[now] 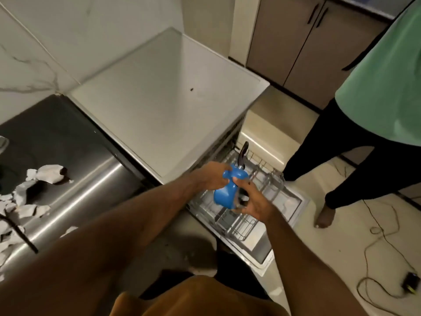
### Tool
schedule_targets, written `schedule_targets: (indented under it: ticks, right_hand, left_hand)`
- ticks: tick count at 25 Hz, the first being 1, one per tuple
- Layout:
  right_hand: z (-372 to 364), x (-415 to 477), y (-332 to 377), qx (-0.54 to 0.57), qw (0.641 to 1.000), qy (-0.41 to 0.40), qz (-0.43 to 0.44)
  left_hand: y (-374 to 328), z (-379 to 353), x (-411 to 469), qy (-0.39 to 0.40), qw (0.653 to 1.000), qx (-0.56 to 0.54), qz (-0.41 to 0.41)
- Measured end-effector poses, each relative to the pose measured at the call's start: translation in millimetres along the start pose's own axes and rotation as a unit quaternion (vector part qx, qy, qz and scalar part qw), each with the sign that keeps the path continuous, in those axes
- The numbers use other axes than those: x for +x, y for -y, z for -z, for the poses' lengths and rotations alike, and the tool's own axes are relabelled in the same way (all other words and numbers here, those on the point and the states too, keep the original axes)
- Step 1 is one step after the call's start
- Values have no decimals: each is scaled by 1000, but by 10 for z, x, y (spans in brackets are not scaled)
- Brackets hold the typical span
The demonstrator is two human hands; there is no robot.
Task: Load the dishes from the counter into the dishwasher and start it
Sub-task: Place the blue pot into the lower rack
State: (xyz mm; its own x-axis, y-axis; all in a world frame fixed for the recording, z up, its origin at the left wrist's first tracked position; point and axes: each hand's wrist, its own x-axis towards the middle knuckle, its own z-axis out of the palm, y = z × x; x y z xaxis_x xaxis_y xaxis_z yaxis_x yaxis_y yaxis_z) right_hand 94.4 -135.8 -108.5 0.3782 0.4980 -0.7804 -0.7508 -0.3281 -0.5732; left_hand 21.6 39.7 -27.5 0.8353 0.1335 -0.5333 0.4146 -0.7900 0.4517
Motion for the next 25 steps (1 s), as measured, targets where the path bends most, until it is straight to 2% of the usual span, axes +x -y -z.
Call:
schedule_targets:
  ticks: [4,9,12,14,17,21,25]
  right_hand:
    - [100,433,-228,-88,994,-39,-55]
    - [171,1276,-525,-184,977,-97,-49]
    - [170,1865,-743,-223,961,-158,-48]
    - [194,2246,-888,-232,949,-202,-71]
    - [279,2750,-1105,-192,952,-222,-88]
    - [411,3228,-1342,-151,961,-214,-88]
    - [550,3556,-1528,-172,961,-200,-83]
  left_hand:
    - [259,-649,407,36,996,-30,69]
    - [633,-1275,900,-10,983,-82,161]
    - [875,-1588,1344,3,973,-119,197]
    - [1062,-1820,1685,-15,965,-150,213]
    - [1301,-2077,2095,-7,953,-183,241]
    - [1585,-2293,2564,-9,943,-212,257]
    - [1820,-2547,2877,17,938,-225,262]
